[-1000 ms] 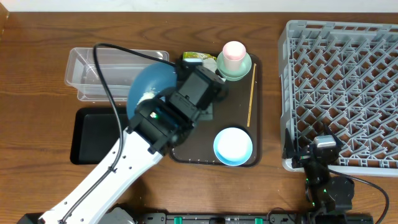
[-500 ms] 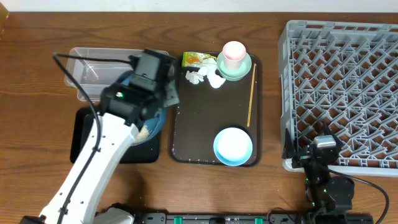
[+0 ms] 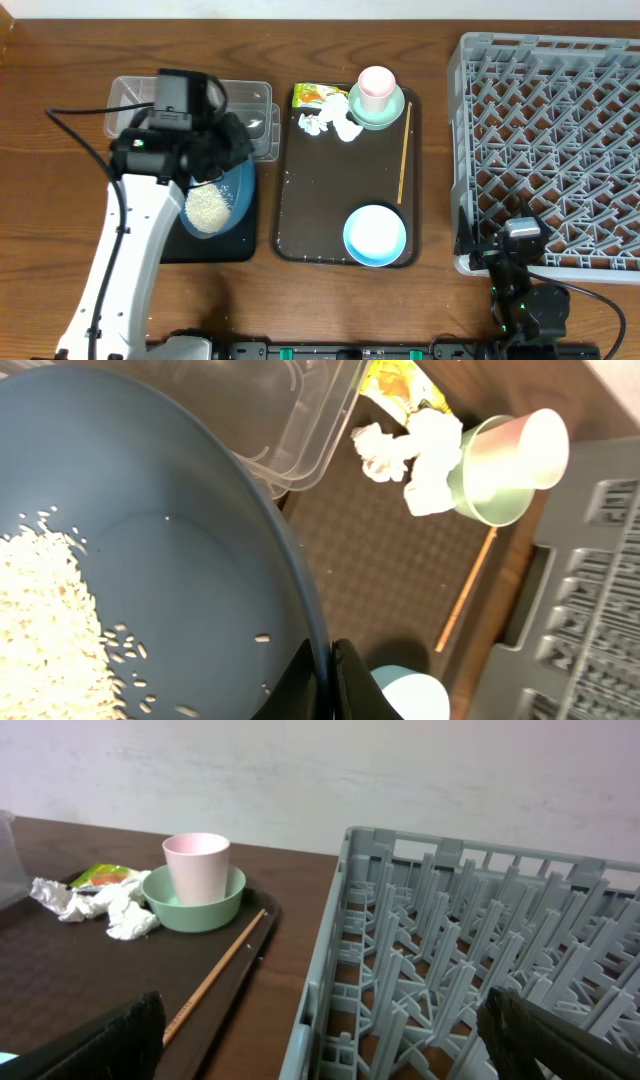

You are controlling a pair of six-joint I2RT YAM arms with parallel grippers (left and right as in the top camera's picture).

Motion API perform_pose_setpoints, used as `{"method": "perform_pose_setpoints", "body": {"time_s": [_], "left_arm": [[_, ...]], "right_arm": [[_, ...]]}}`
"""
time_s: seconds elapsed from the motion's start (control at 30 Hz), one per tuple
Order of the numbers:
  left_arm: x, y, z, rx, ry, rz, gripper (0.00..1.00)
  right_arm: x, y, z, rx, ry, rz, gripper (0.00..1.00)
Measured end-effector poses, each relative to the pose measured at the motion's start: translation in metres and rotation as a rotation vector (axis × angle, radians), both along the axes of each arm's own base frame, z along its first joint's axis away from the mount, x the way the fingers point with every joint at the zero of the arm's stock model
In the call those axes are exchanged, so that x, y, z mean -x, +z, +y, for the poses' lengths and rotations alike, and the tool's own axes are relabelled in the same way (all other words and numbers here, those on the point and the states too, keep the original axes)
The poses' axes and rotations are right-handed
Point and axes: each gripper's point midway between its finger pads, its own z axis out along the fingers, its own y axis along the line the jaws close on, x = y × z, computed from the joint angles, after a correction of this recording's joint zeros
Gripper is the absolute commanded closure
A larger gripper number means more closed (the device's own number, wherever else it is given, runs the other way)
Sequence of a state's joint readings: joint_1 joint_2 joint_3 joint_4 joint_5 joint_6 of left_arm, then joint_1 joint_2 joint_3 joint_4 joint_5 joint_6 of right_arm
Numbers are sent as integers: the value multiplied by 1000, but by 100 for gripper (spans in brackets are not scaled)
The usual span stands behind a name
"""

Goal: Sort waste into correct bins and load items into the dishwasher rack
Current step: 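Carry the blue plate left over the black tray, then tilt the blue plate to pour the rice onto the black tray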

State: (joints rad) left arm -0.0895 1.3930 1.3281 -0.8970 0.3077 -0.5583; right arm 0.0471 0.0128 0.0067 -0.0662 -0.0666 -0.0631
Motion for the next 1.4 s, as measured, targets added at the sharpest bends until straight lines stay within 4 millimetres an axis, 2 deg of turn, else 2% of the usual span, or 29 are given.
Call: {"method": "perform_pose_setpoints", "body": {"time_s": [0.27, 0.57, 0.97, 1.27, 1.4], "left_arm": [[-1, 6, 14, 139, -5, -6, 94], [10, -12, 36, 294, 29, 36, 94], [16, 1, 57, 534, 17, -59, 94], [30, -6, 63, 673, 8, -98, 94], [31, 3, 70, 730, 4, -159, 94]], "right_arm": [[0, 0, 0, 0, 0, 0, 1], [0, 0, 0, 0, 0, 0, 1], [0, 0, 0, 0, 0, 0, 1], [0, 0, 0, 0, 0, 0, 1], [0, 0, 0, 0, 0, 0, 1]]}}
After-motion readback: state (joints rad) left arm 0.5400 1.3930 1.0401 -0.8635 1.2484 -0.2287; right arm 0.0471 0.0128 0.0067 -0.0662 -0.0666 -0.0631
